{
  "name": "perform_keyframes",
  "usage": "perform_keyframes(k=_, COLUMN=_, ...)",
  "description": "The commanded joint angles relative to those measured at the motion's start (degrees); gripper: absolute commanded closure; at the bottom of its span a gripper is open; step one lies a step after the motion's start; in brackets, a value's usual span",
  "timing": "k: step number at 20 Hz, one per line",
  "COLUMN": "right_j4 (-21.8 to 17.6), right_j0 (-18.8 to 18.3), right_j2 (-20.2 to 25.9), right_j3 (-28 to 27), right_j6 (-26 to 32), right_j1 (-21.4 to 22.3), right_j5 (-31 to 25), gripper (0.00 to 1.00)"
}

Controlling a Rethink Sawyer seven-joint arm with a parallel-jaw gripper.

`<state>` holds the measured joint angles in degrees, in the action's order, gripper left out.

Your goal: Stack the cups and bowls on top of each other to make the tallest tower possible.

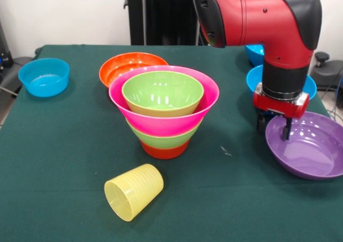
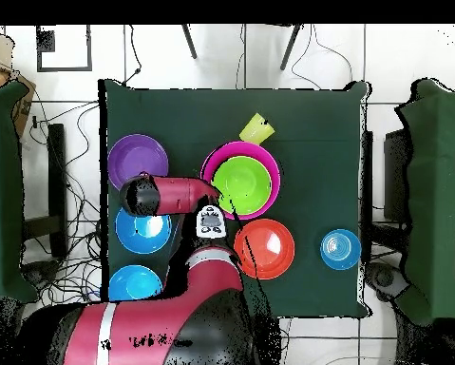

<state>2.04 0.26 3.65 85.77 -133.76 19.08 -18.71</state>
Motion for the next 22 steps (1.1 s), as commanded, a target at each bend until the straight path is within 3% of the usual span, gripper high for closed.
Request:
perform_keyframes(k=1, right_j4=-4.2, right_j0=0.2, right_j2=3.1, right_j3=2.4, right_j6=-0.3, right_j1=-1.9, right_j5=2.2, gripper=0.00)
perform_keyframes(k=3, right_j4=-4.1, right_j0=0.2, right_j2=3.1, right_j3=2.3, right_j6=0.0, right_j1=-1.8, right_j5=1.6, gripper=0.00)
perform_keyframes(k=4, right_j4=-4.1, right_j0=0.2, right_j2=3.1, right_j3=2.2, right_j6=0.1, right_j1=-1.7, right_j5=1.3, gripper=1.00)
perform_keyframes(k=22, right_j4=-3.6, right_j0=1.7, right_j2=0.4, right_j3=0.3, right_j6=-0.3, right_j1=-1.5, right_j5=-3.0, gripper=1.00)
